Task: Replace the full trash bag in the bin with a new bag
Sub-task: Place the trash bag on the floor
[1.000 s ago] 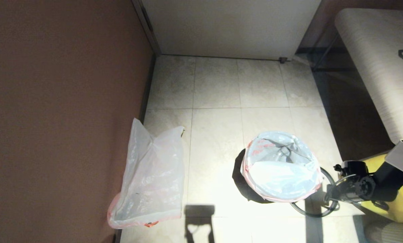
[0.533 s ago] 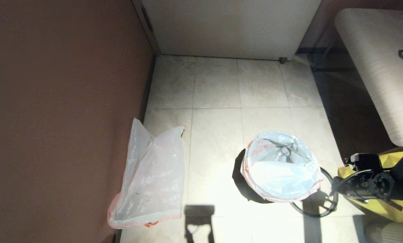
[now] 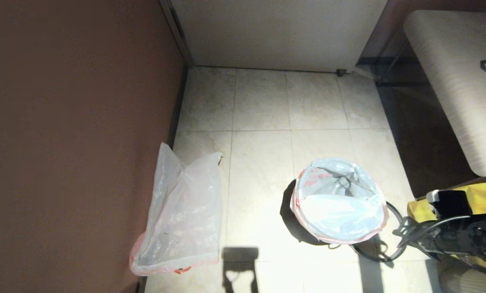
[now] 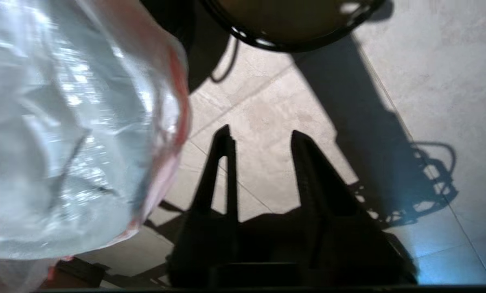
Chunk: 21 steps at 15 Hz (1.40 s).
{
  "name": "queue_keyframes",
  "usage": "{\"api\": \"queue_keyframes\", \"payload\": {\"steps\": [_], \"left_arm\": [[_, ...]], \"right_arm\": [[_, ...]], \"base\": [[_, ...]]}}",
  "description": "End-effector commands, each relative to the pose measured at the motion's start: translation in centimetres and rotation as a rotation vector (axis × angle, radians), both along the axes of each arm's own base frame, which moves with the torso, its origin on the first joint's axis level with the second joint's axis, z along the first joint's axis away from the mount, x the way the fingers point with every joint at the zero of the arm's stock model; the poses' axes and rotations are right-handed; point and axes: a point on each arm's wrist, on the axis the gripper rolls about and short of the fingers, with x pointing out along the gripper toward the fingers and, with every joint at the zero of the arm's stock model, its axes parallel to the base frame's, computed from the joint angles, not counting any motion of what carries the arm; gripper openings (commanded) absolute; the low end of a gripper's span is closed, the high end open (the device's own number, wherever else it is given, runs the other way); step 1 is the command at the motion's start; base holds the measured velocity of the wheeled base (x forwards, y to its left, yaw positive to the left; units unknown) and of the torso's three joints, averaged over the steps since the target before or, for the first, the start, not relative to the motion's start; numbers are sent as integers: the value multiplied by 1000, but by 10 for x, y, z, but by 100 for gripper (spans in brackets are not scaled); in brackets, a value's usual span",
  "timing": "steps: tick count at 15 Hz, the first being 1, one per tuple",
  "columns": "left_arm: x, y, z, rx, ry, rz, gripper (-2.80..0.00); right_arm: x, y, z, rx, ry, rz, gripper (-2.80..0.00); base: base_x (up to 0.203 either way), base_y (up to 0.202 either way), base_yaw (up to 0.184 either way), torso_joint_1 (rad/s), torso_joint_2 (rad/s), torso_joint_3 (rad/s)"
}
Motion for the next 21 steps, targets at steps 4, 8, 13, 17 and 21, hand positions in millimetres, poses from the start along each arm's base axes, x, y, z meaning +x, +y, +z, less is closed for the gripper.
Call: {"api": "queue_keyframes", "payload": {"steps": [4, 8, 13, 17, 21], "left_arm": [[0, 0, 0, 0, -2, 0, -280], [0, 0, 0, 0, -2, 0, -280], [0, 0, 0, 0, -2, 0, -280], [0, 0, 0, 0, -2, 0, -280], [0, 0, 0, 0, -2, 0, -280]], "right_arm": [[-9, 7, 15, 85, -52, -19, 0], [0, 6, -2, 55, -44, -33, 0], [12, 4, -30, -55, -56, -12, 0], [10, 2, -36, -96, -30, -17, 0], [9, 2, -37, -129, -20, -30, 0]], "base": [[0, 0, 0, 0, 0, 0], [0, 0, 0, 0, 0, 0], [0, 0, 0, 0, 0, 0], [0, 0, 0, 0, 0, 0], [0, 0, 0, 0, 0, 0]]}}
